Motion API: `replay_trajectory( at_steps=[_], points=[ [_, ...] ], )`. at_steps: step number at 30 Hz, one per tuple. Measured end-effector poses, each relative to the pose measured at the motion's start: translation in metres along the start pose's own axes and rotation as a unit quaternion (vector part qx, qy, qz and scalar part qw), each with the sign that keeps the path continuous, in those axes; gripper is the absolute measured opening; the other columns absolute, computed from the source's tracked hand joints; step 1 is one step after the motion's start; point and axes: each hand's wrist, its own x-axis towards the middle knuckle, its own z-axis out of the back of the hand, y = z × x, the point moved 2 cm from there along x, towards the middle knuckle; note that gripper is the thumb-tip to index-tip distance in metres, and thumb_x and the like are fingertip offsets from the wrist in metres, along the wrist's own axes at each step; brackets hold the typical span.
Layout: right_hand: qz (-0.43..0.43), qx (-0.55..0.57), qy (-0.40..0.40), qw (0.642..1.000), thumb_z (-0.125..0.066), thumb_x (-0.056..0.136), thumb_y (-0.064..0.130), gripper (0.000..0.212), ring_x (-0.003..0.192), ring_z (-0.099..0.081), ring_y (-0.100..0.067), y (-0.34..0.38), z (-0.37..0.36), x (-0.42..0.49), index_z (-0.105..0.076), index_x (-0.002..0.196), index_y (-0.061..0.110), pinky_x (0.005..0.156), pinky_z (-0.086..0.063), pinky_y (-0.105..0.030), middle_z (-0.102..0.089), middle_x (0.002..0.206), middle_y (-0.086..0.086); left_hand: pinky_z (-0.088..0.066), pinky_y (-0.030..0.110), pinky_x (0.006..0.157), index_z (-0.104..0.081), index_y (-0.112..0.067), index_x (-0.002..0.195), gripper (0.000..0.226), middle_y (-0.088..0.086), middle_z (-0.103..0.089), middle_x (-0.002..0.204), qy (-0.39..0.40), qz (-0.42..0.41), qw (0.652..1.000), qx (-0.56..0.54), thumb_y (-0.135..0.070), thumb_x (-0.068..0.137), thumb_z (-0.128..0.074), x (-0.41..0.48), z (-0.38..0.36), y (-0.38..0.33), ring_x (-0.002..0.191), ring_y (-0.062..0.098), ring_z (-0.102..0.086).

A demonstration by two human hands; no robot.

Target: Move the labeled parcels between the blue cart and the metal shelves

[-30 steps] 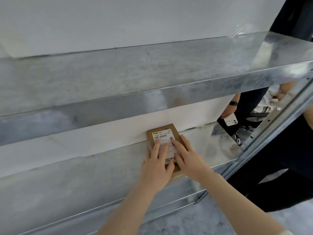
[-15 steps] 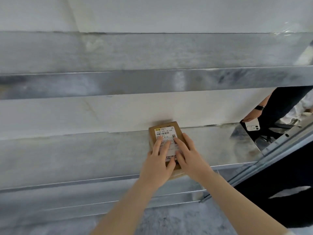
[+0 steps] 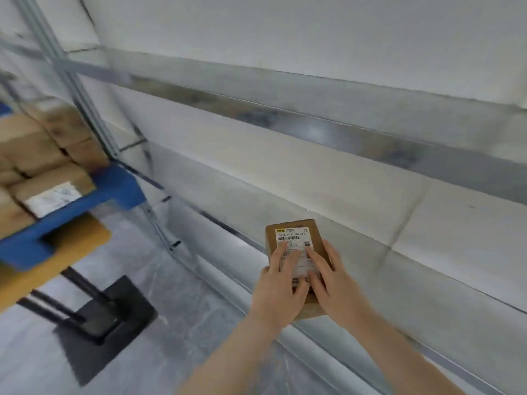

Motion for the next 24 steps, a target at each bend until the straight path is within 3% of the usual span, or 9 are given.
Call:
replay_trajectory(
  at_steps=[3, 7, 12, 15, 17, 20, 24],
  points=[
    [0.085, 0.002, 0.045, 0.995, -0.033, 0.099, 0.038, 0.05, 0.12, -0.052, -0.017, 0.082, -0.051, 0.048, -0.024, 0.148, 0.033, 0.09, -0.046, -0.021, -0.002, 0.159, 0.001, -0.047, 0.04, 0.094, -0.024, -0.036, 0.145, 0.057, -0.011, -0.005, 0.159, -0.044, 0.077, 0.996, 0.019, -0.049, 0.091, -0.035, -0.014, 0.065, 0.08, 0.125, 0.029, -0.045],
    [0.172, 0.054, 0.087, 0.98, -0.034, 0.1, 0.039, 0.048, 0.127, -0.045, -0.013, 0.202, -0.121, 0.102, -0.025, 0.147, 0.037, 0.092, -0.041, -0.016, -0.005, 0.158, 0.006, -0.043, 0.039, 0.099, -0.021, -0.04, 0.145, 0.057, -0.015, -0.002, 0.158, -0.103, 0.158, 0.981, 0.036, -0.052, 0.09, -0.033, -0.033, 0.157, 0.182, 0.132, 0.028, -0.038],
    [0.253, 0.094, 0.125, 0.955, -0.033, 0.099, 0.042, 0.047, 0.132, -0.037, -0.009, 0.328, -0.191, 0.158, -0.025, 0.146, 0.04, 0.095, -0.037, -0.019, -0.001, 0.159, 0.01, -0.04, 0.04, 0.102, -0.024, -0.036, 0.145, 0.058, -0.012, -0.005, 0.159, -0.172, 0.224, 0.958, 0.055, -0.051, 0.091, -0.034, -0.052, 0.251, 0.284, 0.134, 0.027, -0.035],
    [0.302, 0.085, 0.136, 0.94, -0.033, 0.099, 0.042, 0.048, 0.139, -0.028, -0.012, 0.386, -0.221, 0.192, -0.024, 0.146, 0.039, 0.101, -0.031, -0.022, 0.001, 0.159, 0.01, -0.04, 0.04, 0.102, -0.025, -0.035, 0.145, 0.057, -0.011, -0.006, 0.158, -0.208, 0.253, 0.943, 0.06, -0.05, 0.092, -0.037, -0.051, 0.289, 0.33, 0.134, 0.027, -0.035],
    [0.327, 0.075, 0.149, 0.93, -0.032, 0.099, 0.044, 0.048, 0.139, -0.028, -0.013, 0.419, -0.237, 0.219, -0.021, 0.146, 0.042, 0.102, -0.034, -0.027, 0.002, 0.158, 0.014, -0.042, 0.04, 0.099, -0.024, -0.036, 0.145, 0.057, -0.01, -0.005, 0.158, -0.233, 0.274, 0.931, 0.065, -0.05, 0.091, -0.037, -0.044, 0.311, 0.36, 0.129, 0.029, -0.039],
    [0.367, 0.078, 0.171, 0.911, -0.031, 0.099, 0.048, 0.048, 0.136, -0.033, -0.012, 0.464, -0.257, 0.267, -0.02, 0.145, 0.046, 0.097, -0.035, -0.022, 0.003, 0.156, 0.02, -0.045, 0.034, 0.092, -0.022, -0.039, 0.144, 0.057, -0.015, -0.003, 0.157, -0.268, 0.3, 0.913, 0.067, -0.052, 0.091, -0.036, -0.024, 0.342, 0.401, 0.125, 0.027, -0.043],
    [0.426, 0.067, 0.195, 0.881, -0.032, 0.099, 0.048, 0.047, 0.136, -0.033, -0.016, 0.523, -0.283, 0.334, -0.022, 0.145, 0.045, 0.095, -0.038, -0.026, 0.003, 0.159, 0.014, -0.048, 0.033, 0.086, -0.024, -0.039, 0.143, 0.054, -0.015, -0.005, 0.156, -0.328, 0.338, 0.88, 0.056, -0.049, 0.092, -0.039, 0.009, 0.382, 0.451, 0.122, 0.026, -0.044]
  ],
)
